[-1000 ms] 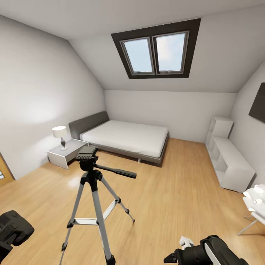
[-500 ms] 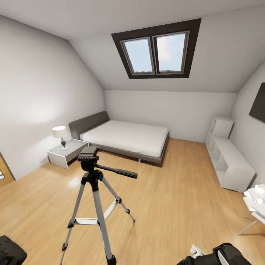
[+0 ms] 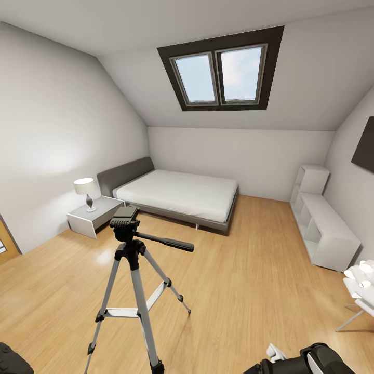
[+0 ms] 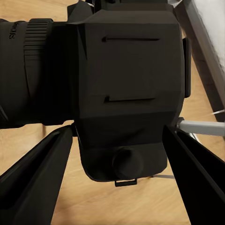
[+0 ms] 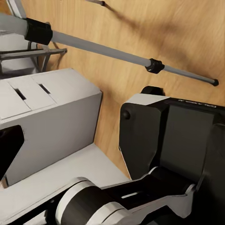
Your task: Attach the digital camera to the camera tripod in the bedroom.
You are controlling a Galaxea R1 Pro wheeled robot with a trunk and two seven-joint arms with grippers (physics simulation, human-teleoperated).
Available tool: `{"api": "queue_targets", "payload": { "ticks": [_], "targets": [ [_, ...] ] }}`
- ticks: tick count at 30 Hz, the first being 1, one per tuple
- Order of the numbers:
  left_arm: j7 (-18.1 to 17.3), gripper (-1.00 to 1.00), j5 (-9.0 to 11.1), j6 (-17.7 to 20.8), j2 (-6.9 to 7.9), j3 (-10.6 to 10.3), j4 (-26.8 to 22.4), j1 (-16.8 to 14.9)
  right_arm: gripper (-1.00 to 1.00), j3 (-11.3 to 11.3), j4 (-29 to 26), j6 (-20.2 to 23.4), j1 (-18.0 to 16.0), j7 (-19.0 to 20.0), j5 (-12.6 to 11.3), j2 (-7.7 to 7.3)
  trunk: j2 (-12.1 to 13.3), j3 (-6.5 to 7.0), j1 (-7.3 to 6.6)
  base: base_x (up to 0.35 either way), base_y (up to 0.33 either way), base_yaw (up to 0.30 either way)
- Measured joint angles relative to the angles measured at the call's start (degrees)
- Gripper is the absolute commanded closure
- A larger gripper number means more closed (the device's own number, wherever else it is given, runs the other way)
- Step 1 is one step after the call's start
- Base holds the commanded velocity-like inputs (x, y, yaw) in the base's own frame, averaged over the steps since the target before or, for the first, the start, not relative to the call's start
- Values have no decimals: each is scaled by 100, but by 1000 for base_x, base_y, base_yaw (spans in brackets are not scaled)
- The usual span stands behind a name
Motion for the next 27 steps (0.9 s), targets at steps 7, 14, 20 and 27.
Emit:
{"api": "queue_targets", "payload": {
  "ticks": [7, 14, 20, 27],
  "targets": [
    [-8, 100, 1, 1, 7, -11, 0, 1, -100, 0, -19, -13, 1, 224, -1, 7, 0, 0, 0, 0, 0, 9],
    [-100, 100, -41, 223, 30, -182, 54, 102, -100, 55, -218, -172, -39, 449, 81, 139, -1, 12, 0, 0, 0, 165],
    [-128, 100, -46, 307, 34, -216, 63, 120, -100, 71, -258, -249, -46, 641, 105, 170, -3, 29, 0, 0, 0, 235],
    [-139, 100, -44, 327, 39, -313, 69, 126, -100, 92, -271, -518, -50, 2442, 102, 189, -5, 56, 1, 0, 0, 217]
  ]
}}
